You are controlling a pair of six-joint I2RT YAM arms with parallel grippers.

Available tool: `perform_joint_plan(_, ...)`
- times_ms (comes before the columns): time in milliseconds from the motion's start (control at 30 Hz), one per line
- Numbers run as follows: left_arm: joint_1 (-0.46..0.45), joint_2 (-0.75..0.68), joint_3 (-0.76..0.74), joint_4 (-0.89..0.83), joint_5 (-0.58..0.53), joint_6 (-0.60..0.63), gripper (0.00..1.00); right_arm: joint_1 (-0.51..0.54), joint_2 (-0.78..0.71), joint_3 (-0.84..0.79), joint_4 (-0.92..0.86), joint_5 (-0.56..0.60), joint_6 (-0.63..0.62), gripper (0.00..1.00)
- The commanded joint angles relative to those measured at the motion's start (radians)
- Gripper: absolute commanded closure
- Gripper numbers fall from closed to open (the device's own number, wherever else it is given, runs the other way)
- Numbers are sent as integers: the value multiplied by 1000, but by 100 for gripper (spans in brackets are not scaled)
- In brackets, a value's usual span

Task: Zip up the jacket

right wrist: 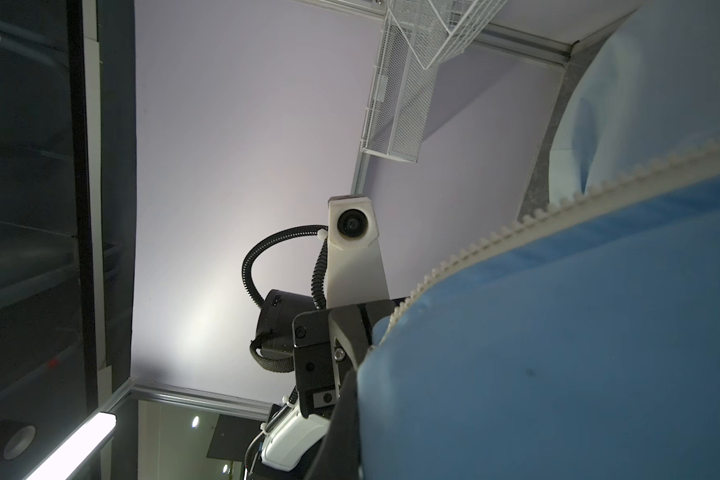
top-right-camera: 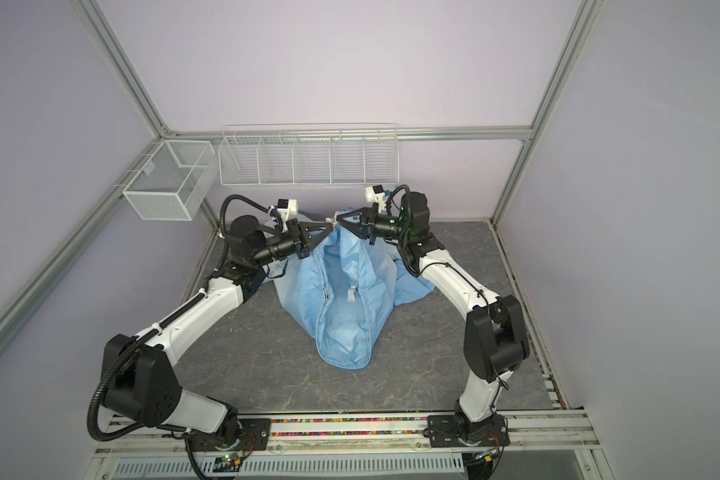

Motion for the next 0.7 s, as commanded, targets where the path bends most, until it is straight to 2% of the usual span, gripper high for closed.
perform_joint_plan(0,-7,-46,-41,-38,134,1,100,-27,-45,64,-98,147,-61,93)
perform_joint_plan(133,-8,-58,-58,23,155,-56,100,-25,-46,54,-154,173,-106,93)
perform_joint_plan(467,-8,-21,-82,320,232,-324,100,-12,-24,43,-128,212,-145,93)
perform_joint_plan(667,-11,-15,-89,341,260,-361,100,-9,-21,41,-129,229,-159,93)
